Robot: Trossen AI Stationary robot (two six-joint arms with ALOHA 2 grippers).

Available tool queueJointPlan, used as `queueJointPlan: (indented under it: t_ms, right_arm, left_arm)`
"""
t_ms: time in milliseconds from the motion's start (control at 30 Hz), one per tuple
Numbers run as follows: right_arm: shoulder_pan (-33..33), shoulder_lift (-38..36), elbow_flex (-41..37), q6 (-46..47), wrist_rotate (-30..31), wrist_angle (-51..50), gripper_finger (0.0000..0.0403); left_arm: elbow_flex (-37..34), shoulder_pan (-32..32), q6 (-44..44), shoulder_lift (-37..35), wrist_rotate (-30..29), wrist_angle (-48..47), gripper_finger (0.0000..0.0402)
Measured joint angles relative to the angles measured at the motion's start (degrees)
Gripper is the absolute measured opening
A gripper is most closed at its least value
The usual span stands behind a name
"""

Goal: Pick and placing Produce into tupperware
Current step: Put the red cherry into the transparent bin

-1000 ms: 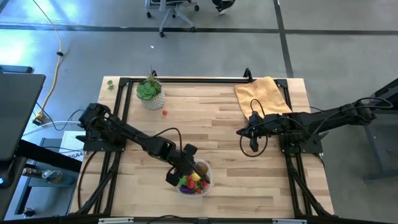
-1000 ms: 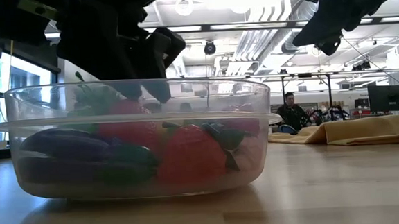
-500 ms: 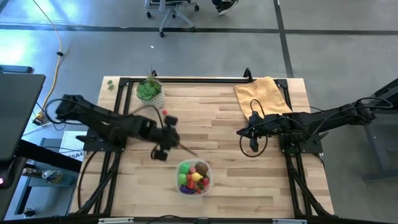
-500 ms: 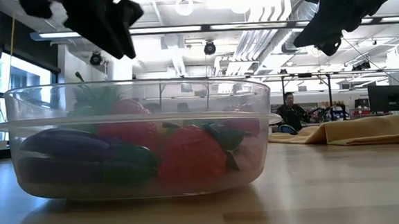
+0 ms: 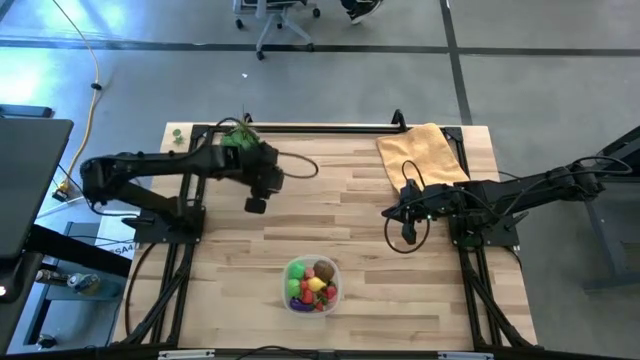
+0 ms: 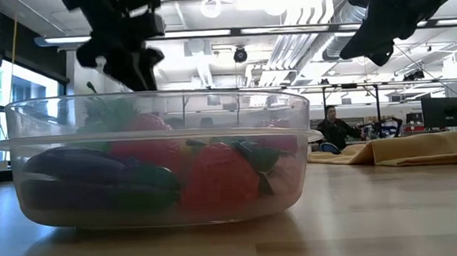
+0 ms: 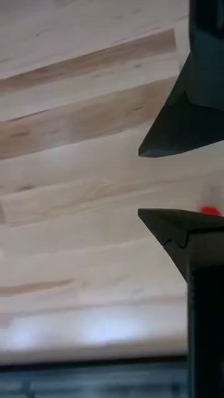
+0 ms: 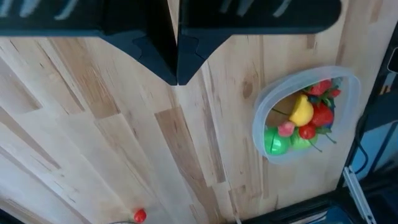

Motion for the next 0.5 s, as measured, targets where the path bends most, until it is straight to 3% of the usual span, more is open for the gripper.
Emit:
queueJointPlan:
  t_ms: [167,500]
  right_arm:
    - [0.0,0.0,0.0,0.0,0.0,-0.4,0.0000]
    - [0.0,0.0,0.0,0.0,0.0,-0.3,0.0000]
  left_arm:
    - [-5.3,5.9,0.4,0.1,7.1,6.1,0.0133]
    - [-11.7,12.5,9.3,0.9,7.4,13.9,0.0133]
